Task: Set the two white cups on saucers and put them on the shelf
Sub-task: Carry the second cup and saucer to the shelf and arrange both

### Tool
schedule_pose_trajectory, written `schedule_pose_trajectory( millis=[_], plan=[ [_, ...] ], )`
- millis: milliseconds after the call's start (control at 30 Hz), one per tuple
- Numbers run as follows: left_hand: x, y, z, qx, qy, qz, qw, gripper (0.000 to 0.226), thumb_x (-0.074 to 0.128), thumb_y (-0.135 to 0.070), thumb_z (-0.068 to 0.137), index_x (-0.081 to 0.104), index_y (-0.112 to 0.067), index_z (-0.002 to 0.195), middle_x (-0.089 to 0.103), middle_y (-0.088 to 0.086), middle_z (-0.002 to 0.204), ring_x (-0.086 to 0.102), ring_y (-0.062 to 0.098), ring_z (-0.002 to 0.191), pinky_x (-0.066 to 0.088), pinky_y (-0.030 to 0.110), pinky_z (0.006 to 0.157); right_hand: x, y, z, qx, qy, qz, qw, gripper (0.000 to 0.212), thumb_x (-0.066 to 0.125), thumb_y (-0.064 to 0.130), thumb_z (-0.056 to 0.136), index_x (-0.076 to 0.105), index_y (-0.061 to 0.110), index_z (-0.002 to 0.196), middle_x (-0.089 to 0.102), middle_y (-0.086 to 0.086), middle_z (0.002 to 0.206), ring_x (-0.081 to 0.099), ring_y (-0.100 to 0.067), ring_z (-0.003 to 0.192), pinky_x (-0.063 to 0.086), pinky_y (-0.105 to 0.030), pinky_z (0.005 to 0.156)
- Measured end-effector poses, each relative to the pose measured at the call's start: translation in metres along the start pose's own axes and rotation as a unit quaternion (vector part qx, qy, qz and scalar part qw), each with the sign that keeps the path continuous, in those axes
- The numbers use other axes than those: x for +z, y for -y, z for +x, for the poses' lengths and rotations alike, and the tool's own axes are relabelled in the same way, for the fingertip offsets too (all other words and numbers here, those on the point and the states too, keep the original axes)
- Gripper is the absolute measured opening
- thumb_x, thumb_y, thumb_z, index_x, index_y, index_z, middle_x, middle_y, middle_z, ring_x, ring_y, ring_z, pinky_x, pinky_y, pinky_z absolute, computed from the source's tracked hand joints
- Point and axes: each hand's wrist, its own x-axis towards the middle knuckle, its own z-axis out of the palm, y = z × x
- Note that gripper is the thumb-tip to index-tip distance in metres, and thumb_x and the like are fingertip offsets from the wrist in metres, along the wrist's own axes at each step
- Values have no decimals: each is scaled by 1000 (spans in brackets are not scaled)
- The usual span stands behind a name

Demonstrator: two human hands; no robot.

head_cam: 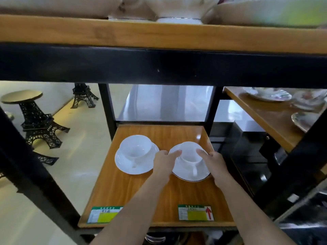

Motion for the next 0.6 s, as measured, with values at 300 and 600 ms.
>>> schedule_pose_trajectory(
  millis=[300,600],
  plan=[
    [4,-2,19,-26,-11,14,999,53,71,-39,77,60,-5,116,65,12,110,61,26,103,55,45,90,6,1,17,0,-1,1,1000,44,58,43,87,57,5,109,57,-9,94,52,-18,82,33,-24,53],
    [14,-8,27,-15,-4,34,999,48,70,-41,77,60,-8,111,62,9,106,59,24,98,55,45,89,2,1,27,11,-6,15,1000,35,58,42,87,55,7,91,49,-2,74,47,-12,67,34,-24,54]
  ],
)
